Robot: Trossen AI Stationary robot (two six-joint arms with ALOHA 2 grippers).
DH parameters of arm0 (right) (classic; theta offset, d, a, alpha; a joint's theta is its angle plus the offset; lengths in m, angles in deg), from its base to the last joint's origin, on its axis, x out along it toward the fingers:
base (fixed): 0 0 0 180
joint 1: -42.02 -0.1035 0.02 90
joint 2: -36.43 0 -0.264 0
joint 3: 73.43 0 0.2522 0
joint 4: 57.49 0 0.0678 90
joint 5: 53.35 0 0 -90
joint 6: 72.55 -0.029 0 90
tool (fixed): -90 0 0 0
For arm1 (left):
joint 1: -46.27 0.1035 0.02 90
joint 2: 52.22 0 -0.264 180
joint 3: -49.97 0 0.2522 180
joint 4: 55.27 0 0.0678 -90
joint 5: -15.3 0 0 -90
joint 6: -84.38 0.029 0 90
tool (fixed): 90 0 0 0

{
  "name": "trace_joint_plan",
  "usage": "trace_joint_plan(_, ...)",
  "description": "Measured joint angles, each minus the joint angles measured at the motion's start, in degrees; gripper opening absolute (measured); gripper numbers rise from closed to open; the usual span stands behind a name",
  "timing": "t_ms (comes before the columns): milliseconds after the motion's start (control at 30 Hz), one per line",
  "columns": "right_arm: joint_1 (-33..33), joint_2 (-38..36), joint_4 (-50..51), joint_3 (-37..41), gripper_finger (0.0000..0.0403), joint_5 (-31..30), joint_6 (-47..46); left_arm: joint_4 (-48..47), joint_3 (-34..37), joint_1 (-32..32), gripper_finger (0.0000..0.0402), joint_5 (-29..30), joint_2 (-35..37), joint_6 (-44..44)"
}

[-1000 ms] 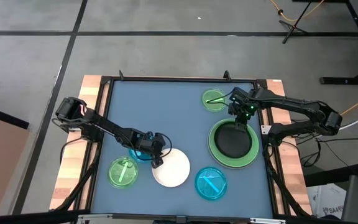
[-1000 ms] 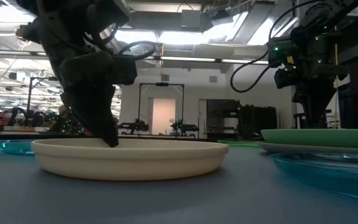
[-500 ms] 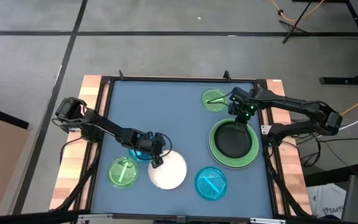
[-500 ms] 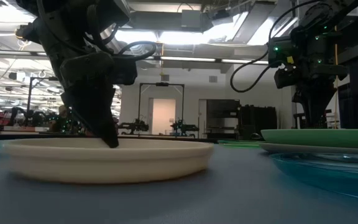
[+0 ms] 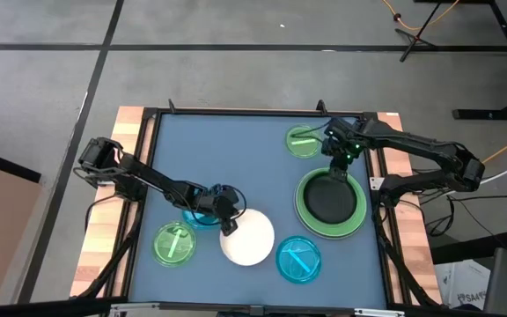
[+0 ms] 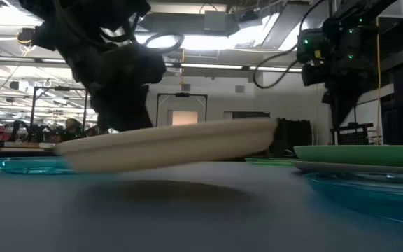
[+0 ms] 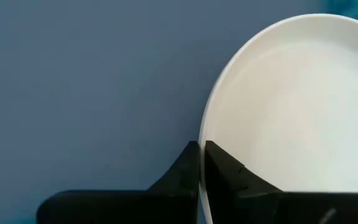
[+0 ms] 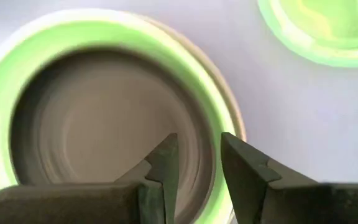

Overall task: Stack plastic plates
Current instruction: Stack the white plate on top of the black plate

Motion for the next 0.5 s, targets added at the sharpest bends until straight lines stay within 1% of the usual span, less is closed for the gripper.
trace_joint_plan(133,0.0,0.0,-4.7,-1.3,0.0110,0.7,-6.4,3.1,0.0,1.9,0.0002,3.6,0.0,0.0)
trace_joint_plan(300,0.0,0.0,-13.0,-1.3,0.0110,4.0,-15.9,4.7,0.0,5.3,0.0002,9.0,0.0,0.0)
trace_joint_plan(500,0.0,0.0,-22.7,-1.3,0.0110,5.4,-22.8,6.9,0.0,10.1,0.0001,13.0,0.0,0.0)
